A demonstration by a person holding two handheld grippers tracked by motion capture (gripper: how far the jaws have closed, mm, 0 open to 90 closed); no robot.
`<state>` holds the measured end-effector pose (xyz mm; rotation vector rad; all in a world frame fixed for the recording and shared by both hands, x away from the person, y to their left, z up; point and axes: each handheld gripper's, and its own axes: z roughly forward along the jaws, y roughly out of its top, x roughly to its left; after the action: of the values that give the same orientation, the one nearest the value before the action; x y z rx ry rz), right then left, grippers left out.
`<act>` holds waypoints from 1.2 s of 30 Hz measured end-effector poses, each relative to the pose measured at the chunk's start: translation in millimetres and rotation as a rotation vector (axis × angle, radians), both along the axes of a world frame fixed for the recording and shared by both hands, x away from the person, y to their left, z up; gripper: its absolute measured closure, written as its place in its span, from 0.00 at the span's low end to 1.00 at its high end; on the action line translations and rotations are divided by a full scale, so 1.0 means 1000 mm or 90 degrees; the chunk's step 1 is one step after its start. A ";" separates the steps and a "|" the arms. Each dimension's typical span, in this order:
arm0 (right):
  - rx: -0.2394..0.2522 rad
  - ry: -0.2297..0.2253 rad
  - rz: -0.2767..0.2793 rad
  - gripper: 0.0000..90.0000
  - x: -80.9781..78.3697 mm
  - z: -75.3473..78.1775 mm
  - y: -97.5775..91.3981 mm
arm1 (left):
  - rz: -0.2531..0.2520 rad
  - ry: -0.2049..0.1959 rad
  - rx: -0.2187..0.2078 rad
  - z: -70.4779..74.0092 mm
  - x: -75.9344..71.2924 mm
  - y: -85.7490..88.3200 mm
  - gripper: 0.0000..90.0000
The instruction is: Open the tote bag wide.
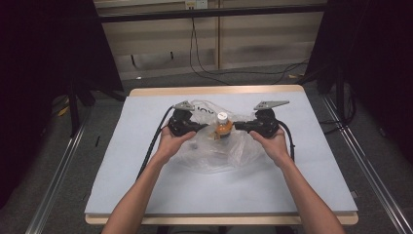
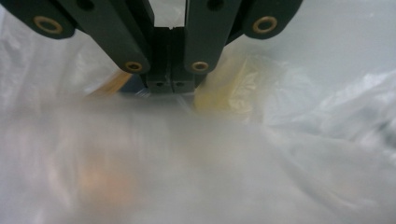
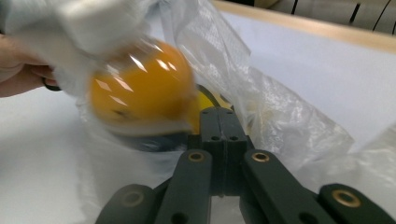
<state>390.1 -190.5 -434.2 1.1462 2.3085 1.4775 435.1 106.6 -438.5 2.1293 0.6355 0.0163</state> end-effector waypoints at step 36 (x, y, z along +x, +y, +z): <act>-0.101 0.067 -0.080 1.00 -0.011 -0.058 -0.058 | 0.033 0.039 0.064 -0.044 -0.031 0.074 1.00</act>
<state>379.4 -249.0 -491.8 1.3246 2.3238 1.1953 403.7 180.8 -482.9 2.2160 0.7388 0.0122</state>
